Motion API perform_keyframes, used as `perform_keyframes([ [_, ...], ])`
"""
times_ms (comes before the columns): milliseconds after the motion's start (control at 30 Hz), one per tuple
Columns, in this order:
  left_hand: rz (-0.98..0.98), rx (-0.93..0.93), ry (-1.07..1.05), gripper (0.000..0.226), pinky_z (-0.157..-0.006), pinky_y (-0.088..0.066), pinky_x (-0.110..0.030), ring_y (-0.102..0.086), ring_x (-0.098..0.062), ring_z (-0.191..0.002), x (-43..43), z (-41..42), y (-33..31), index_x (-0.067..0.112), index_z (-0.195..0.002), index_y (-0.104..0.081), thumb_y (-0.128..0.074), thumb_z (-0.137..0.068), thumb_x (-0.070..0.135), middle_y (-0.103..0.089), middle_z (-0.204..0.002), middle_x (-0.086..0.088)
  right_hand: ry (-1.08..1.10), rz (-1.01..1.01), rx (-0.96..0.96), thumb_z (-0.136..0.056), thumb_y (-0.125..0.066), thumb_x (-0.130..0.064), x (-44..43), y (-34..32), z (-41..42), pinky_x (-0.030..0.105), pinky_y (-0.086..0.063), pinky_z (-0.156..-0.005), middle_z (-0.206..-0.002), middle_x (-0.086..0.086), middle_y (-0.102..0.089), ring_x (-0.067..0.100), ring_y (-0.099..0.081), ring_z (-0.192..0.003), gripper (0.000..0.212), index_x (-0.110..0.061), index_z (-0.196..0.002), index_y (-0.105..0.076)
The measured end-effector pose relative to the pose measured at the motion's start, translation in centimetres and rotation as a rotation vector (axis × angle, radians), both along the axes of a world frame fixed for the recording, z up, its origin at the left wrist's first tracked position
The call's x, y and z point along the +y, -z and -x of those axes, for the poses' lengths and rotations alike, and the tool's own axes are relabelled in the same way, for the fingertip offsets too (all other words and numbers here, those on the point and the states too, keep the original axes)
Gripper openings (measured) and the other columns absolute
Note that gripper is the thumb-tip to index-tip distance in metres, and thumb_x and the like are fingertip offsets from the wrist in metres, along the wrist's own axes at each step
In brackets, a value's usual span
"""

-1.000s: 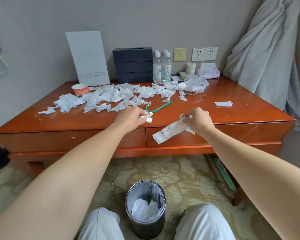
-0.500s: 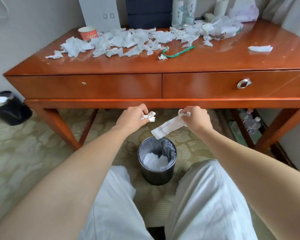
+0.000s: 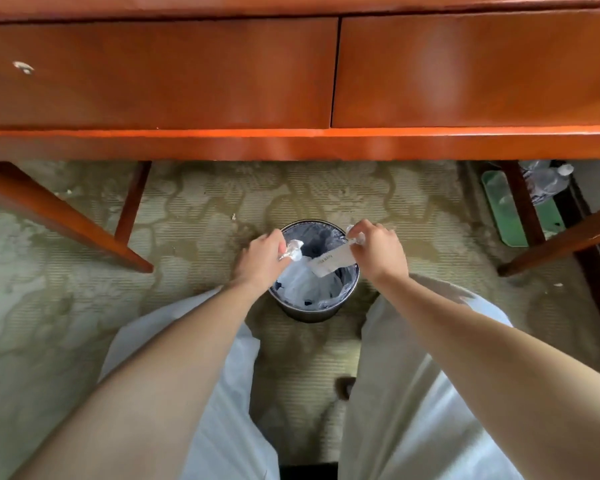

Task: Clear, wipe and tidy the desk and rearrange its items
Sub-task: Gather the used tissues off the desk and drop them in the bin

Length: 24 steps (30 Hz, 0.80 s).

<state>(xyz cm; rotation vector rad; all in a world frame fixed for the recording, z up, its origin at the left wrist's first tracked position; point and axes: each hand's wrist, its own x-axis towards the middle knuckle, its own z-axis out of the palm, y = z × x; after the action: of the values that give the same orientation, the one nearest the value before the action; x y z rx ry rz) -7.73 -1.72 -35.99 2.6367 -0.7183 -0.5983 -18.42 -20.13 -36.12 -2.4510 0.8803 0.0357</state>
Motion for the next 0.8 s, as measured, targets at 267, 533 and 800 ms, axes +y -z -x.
perform_keyframes([
  [267, -0.036, 0.091, -0.045, 0.023, -0.078, -0.048, -0.038, -0.058, -0.029, -0.09, -0.9, -2.3, 5.4, 0.02, -0.088, -0.048, -0.069, -0.091, 0.03, -0.057, -0.099, -0.004, 0.002, -0.188, 0.122, -0.09, -0.063, -0.021, 0.1, 5.7, -3.3, 0.04, -0.05, -0.085, -0.122, 0.012, -0.058, 0.034, -0.058, -0.105, 0.033, -0.023, -0.123, -0.058],
  [533, -0.097, 0.137, 0.014, 0.03, -0.079, -0.046, -0.037, -0.059, -0.031, -0.097, -1.9, -2.7, 7.2, 0.02, -0.107, -0.055, -0.062, -0.093, 0.046, -0.051, -0.114, -0.002, -0.098, -0.341, 0.271, -0.089, -0.063, -0.031, -0.2, 7.2, -3.2, 0.028, -0.044, -0.079, -0.131, 0.005, -0.06, 0.03, -0.058, -0.114, 0.059, -0.035, -0.144, -0.043],
  [800, -0.152, 0.069, 0.13, 0.034, -0.078, -0.039, -0.033, -0.055, -0.027, -0.113, -1.6, -2.2, 4.6, 0.024, -0.122, -0.052, -0.061, -0.095, 0.042, -0.052, -0.126, 0.0, -0.112, -0.346, 0.256, -0.088, -0.06, -0.022, 0.0, 4.8, -2.8, 0.034, -0.047, -0.097, -0.13, 0.005, -0.062, 0.027, -0.056, -0.119, 0.053, -0.031, -0.139, -0.05],
])
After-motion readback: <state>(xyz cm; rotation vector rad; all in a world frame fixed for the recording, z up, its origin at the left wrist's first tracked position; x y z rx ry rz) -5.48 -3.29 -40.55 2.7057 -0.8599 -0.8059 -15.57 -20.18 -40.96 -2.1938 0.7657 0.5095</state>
